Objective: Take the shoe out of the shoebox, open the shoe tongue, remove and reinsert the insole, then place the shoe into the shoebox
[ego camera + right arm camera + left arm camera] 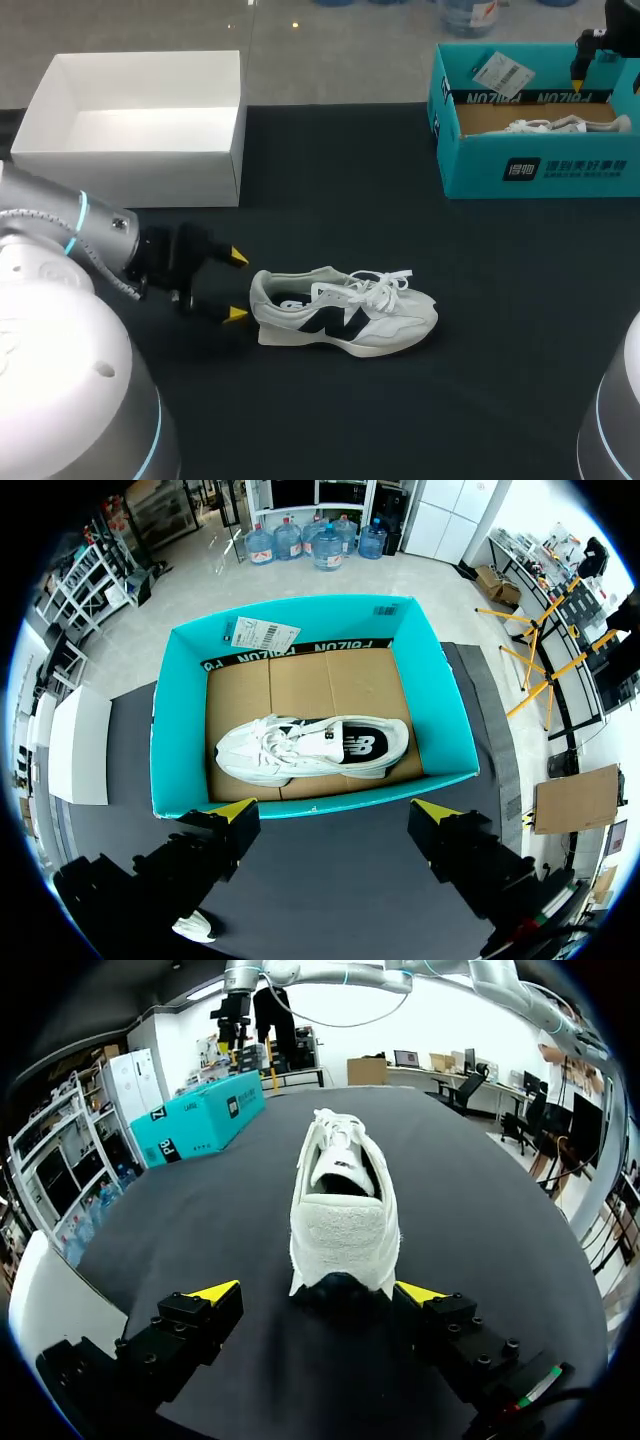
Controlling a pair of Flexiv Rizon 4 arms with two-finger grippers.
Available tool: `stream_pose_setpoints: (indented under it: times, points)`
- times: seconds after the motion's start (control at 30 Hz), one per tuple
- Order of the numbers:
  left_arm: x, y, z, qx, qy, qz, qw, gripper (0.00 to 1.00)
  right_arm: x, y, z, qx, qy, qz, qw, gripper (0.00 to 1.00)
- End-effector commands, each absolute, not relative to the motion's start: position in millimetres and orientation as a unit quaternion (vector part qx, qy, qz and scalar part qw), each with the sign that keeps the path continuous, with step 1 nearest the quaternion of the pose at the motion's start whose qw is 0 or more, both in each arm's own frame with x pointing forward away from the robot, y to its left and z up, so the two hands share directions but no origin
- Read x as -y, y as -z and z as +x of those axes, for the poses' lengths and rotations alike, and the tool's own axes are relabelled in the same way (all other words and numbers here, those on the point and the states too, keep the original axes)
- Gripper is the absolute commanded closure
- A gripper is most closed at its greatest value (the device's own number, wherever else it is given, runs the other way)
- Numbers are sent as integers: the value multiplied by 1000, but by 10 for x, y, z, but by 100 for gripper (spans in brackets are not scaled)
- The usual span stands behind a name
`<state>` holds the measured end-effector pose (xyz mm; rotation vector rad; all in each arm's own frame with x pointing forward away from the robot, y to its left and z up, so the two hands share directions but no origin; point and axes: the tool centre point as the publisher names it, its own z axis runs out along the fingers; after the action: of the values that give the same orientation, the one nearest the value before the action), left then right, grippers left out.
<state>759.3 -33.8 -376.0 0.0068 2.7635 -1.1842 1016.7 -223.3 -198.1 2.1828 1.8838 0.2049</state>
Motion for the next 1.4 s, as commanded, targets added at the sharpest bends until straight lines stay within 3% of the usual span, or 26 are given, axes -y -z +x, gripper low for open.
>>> stream_pose_setpoints:
  times: [0.03,0.6,0.83,1.4]
  points:
    - [345,3649,7575,-944,323,10,72,0,2234,1982,10167,-647,-71,749,125,0]
    - [345,3649,7575,-944,323,10,72,0,2234,1982,10167,-647,-71,749,125,0]
    - [328,3557,7507,-974,209,18,90,0,2234,1982,10167,-647,-71,749,125,0]
    - [454,3473,7541,-994,101,5,52,0,2234,1982,10167,-647,-71,749,125,0]
